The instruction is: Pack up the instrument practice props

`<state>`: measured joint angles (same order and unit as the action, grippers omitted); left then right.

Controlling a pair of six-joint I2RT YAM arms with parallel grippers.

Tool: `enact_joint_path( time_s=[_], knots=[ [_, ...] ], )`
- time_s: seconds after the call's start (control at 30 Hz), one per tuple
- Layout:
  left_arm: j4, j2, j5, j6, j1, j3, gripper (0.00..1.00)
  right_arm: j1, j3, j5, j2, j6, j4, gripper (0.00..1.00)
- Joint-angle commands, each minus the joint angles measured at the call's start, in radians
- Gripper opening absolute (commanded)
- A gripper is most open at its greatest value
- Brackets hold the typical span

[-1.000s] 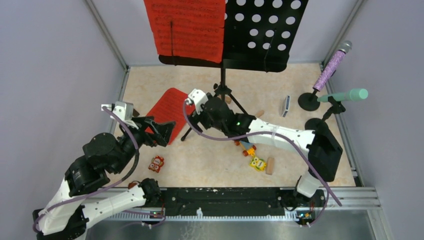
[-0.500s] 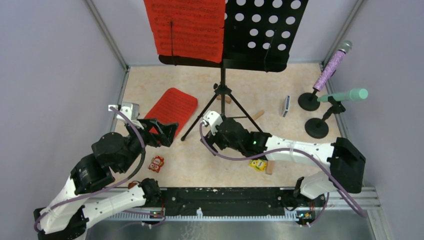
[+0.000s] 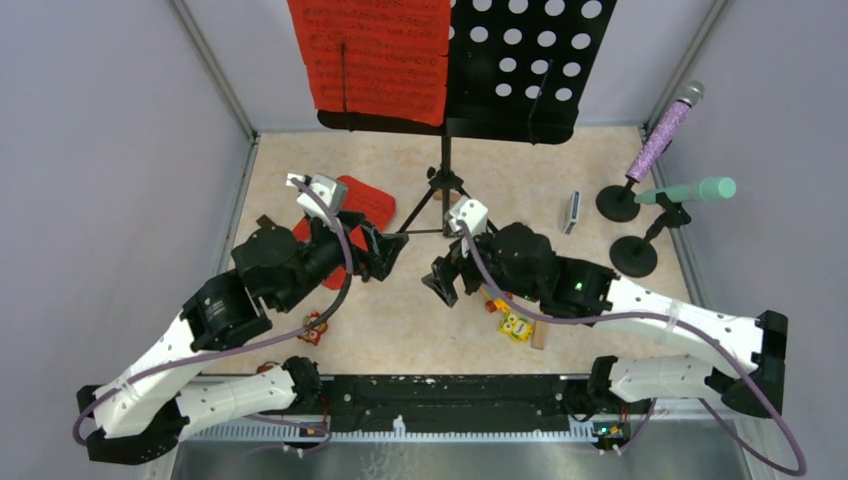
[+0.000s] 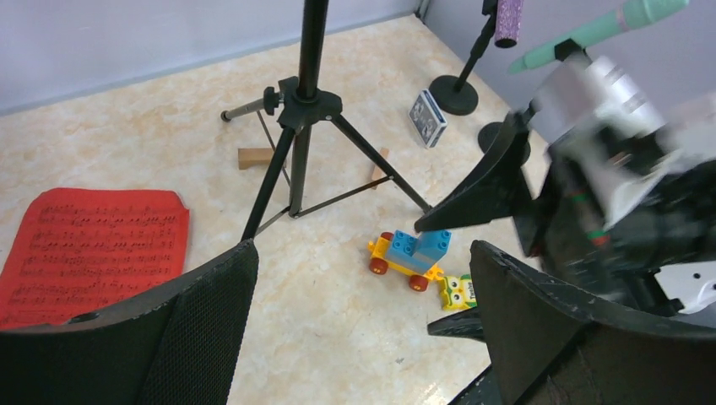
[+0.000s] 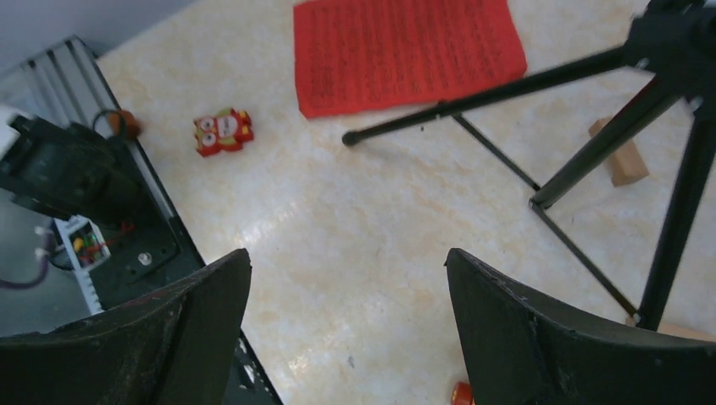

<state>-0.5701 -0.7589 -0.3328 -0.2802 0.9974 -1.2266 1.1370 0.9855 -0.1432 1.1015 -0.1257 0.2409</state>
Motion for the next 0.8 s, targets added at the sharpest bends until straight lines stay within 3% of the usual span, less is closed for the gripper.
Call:
enact_joint_path(
  time_s=[0.0, 0.07, 0.2, 0.33, 0.47, 0.77],
  knots=[
    [0.109, -0.013, 0.025, 0.042, 0.001, -0.01, 0.99, 0.0, 0.285, -0.022, -0.03, -0.004, 0.09, 0.84],
    [0.123, -0.016, 0.018, 0.039, 0.001, -0.005, 0.99, -0.052, 0.433, 0.017, 0.01, -0.002, 0.147, 0.84],
    [0.133, -0.017, 0.05, 0.016, 0.001, 0.018, 0.99, -0.249, 0.704, 0.288, 0.111, -0.047, 0.184, 0.83],
    [0.116, -0.015, 0.078, 0.001, 0.001, 0.02, 0.99, -0.372, 0.959, 0.527, 0.252, -0.085, 0.21, 0.83],
    [0.104, 0.007, 0.075, -0.009, 0.001, 0.025, 0.99, -0.4, 1.083, 0.449, 0.335, -0.171, 0.191, 0.82],
    [0.082, 0.055, 0.032, -0.013, 0.0, 0.035, 0.99, -0.402, 1.056, 0.205, 0.361, -0.269, 0.186, 0.78]
  ],
)
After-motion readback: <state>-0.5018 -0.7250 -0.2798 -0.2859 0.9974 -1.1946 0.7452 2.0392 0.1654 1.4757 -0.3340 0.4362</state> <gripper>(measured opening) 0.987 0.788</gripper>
